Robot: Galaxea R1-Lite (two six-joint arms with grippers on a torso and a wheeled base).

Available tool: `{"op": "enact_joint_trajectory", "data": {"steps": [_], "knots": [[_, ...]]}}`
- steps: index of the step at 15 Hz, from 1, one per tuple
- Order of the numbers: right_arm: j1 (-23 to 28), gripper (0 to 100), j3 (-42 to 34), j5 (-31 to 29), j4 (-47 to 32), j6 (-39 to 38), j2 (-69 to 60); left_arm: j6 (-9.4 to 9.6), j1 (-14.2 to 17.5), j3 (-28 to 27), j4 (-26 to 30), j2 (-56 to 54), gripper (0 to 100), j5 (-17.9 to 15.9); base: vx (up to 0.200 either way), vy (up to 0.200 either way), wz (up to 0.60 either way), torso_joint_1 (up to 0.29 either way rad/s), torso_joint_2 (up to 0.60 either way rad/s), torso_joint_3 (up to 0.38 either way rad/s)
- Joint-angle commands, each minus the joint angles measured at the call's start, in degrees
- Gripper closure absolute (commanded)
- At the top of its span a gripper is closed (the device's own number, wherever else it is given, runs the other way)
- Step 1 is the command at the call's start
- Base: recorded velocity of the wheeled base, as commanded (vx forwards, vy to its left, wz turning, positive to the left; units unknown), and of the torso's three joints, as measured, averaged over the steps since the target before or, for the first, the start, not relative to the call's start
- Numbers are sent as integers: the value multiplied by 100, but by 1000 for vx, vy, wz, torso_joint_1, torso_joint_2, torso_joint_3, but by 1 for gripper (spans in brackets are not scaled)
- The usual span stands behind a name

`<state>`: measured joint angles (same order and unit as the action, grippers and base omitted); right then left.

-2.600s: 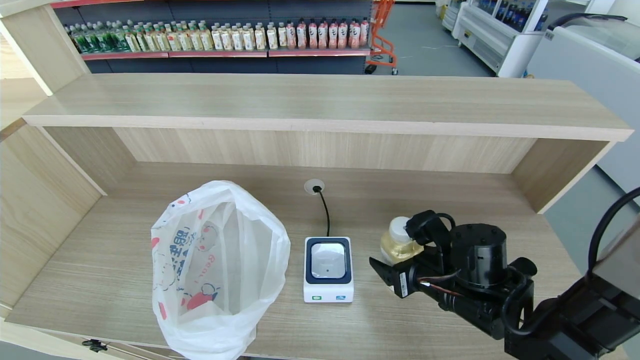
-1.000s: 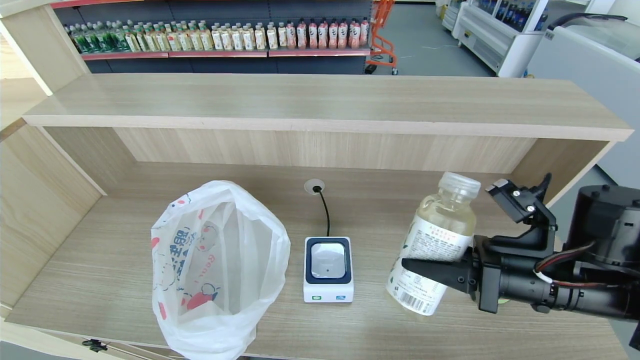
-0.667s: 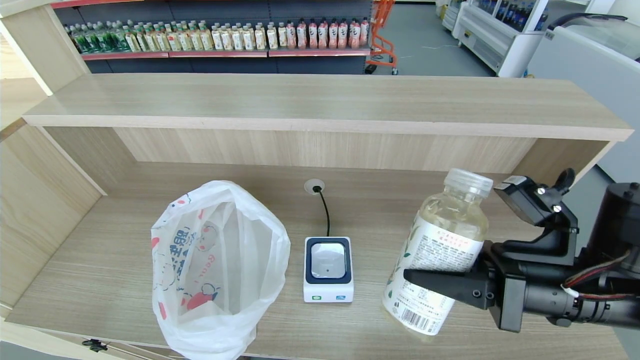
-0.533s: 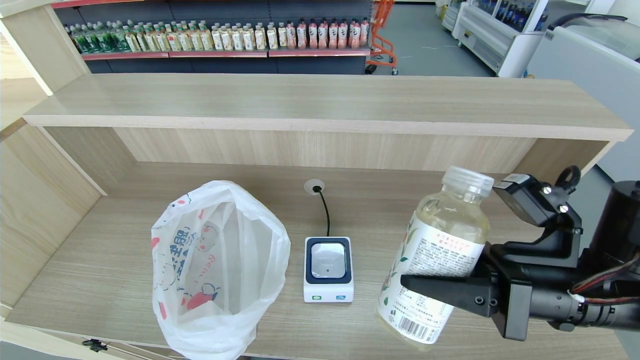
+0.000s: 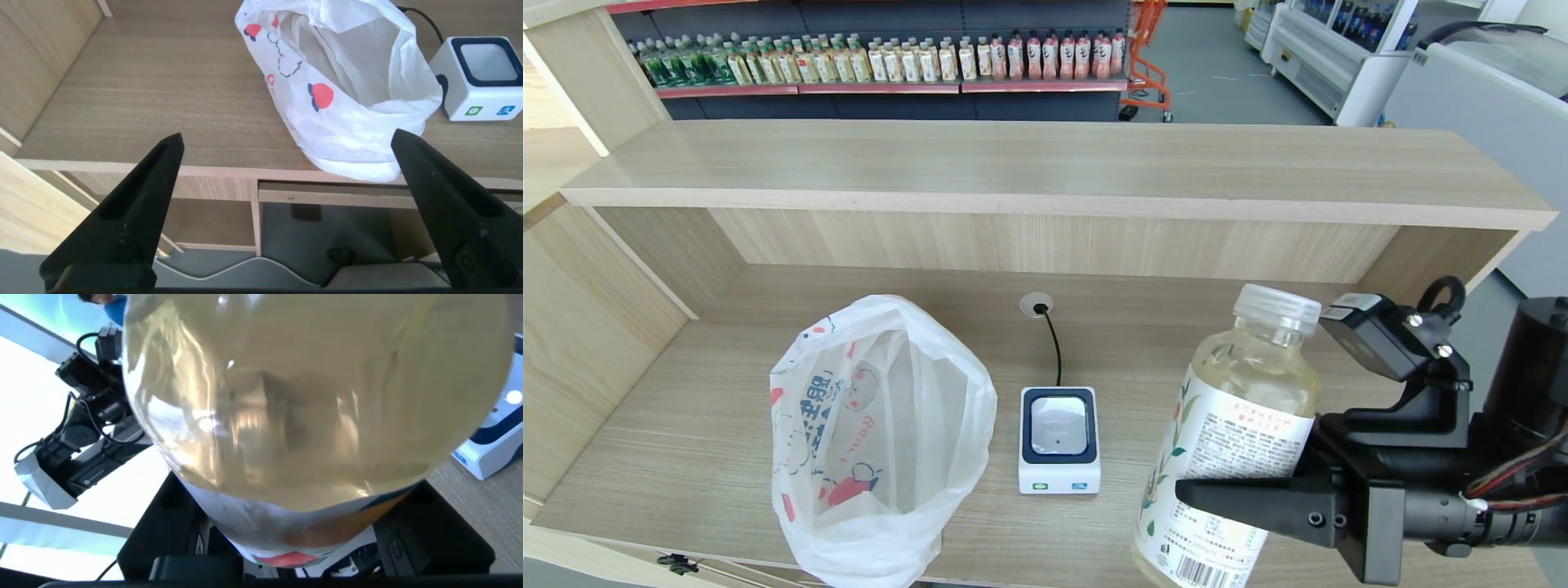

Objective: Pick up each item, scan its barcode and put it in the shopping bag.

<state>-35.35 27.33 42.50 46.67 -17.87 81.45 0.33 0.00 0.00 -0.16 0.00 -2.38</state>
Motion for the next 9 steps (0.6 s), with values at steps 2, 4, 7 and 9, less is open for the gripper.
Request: {"op": "enact_joint_trajectory", "data": {"steps": [2,4,7,9], "knots": [[-33,100,18,39,-52,3,-41,2,0,0,-2,9,0,0,0,0,0,0,0,0],[-42,100,9,101,-52,3,-59,2,0,0,-2,9,0,0,0,0,0,0,0,0],[-42,100,-9,92,-52,3,-76,2,0,0,-2,9,0,0,0,0,0,0,0,0],[-42,100,-9,92,-61,3,-94,2,0,0,-2,9,0,0,0,0,0,0,0,0]]}}
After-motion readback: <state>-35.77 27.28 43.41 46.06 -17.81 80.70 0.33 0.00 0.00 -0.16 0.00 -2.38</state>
